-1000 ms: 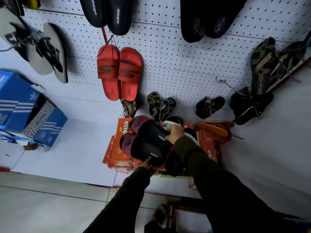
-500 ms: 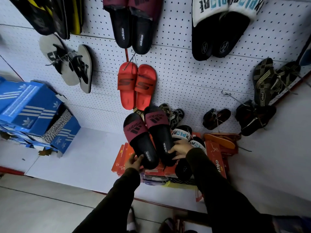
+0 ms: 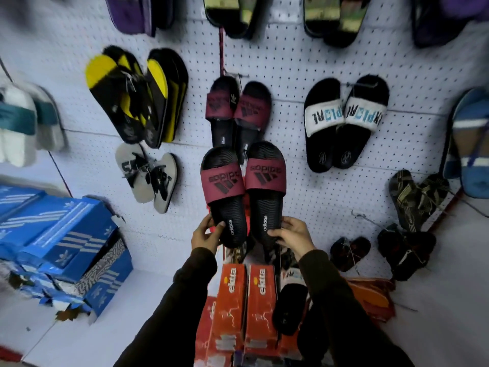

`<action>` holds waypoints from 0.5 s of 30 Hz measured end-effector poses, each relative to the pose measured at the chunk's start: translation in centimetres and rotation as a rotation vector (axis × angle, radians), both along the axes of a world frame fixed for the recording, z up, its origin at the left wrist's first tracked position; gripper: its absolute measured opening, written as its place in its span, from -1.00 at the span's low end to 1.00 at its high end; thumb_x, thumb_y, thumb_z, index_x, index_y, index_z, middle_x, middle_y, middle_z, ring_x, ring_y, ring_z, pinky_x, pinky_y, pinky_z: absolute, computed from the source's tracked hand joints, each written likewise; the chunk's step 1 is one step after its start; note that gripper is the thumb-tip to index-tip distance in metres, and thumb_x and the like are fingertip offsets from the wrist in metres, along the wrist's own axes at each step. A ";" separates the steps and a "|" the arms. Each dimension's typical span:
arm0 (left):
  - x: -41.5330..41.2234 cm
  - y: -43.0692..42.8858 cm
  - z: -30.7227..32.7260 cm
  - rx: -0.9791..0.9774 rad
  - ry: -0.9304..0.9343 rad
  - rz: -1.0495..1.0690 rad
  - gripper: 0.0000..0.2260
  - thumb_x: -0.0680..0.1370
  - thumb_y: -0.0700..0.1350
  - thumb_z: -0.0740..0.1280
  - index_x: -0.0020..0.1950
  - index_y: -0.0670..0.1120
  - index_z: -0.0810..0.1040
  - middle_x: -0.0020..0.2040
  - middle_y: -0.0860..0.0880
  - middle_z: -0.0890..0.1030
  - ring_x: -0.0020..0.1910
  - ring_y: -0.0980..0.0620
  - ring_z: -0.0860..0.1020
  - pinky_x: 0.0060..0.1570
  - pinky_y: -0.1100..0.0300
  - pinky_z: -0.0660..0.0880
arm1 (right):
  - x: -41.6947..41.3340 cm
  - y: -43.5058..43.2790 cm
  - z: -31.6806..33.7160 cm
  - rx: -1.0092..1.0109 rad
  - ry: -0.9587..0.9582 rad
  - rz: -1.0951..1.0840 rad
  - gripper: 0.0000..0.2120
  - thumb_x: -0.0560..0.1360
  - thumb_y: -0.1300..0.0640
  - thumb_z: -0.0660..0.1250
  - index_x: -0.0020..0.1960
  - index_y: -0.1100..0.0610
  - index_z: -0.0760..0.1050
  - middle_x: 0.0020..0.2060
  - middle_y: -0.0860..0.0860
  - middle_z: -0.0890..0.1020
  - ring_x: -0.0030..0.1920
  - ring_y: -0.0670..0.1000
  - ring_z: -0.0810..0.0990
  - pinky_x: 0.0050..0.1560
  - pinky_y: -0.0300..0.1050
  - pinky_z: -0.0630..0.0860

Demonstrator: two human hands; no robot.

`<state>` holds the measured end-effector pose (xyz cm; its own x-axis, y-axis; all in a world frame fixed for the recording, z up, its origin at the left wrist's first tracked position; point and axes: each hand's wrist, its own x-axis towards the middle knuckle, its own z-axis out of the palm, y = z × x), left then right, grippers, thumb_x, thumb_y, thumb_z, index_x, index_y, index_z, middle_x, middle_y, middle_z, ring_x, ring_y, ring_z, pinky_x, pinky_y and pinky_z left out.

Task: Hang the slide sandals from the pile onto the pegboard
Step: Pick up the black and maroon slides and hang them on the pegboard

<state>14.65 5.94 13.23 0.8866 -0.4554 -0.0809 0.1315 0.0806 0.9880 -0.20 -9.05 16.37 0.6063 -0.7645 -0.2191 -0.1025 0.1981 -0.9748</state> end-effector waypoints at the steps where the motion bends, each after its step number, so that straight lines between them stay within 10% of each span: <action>1: 0.7 -0.1 1.1 -0.020 -0.033 -0.011 -0.57 0.52 -0.21 0.36 0.40 -0.16 0.45 0.10 -0.12 0.57 0.04 -0.19 0.60 0.17 -0.18 0.55 | 0.6 -0.1 0.9 -0.032 -0.029 -0.008 -0.56 0.36 0.49 0.42 0.22 0.30 0.52 0.08 0.15 0.65 0.08 0.13 0.64 0.00 -0.05 0.63; 6: 4.0 -0.4 7.0 -0.057 -0.192 0.001 -0.53 0.47 -0.11 0.40 0.38 -0.09 0.46 0.12 -0.11 0.56 0.01 -0.18 0.61 0.16 -0.20 0.55 | 3.4 -0.9 5.8 -0.103 -0.175 -0.027 -0.51 0.33 0.49 0.44 0.24 0.29 0.52 0.17 0.23 0.65 0.16 0.22 0.66 0.23 0.17 0.58; 15: 9.5 -1.5 15.9 -0.158 -0.272 0.028 -0.54 0.52 -0.16 0.37 0.41 -0.13 0.41 0.23 -0.15 0.50 0.03 -0.12 0.54 0.10 -0.19 0.57 | 8.3 -1.2 14.4 -0.136 -0.335 0.023 -0.55 0.41 0.51 0.37 0.29 0.35 0.46 0.07 0.21 0.63 -0.11 0.06 0.66 -0.22 -0.22 0.65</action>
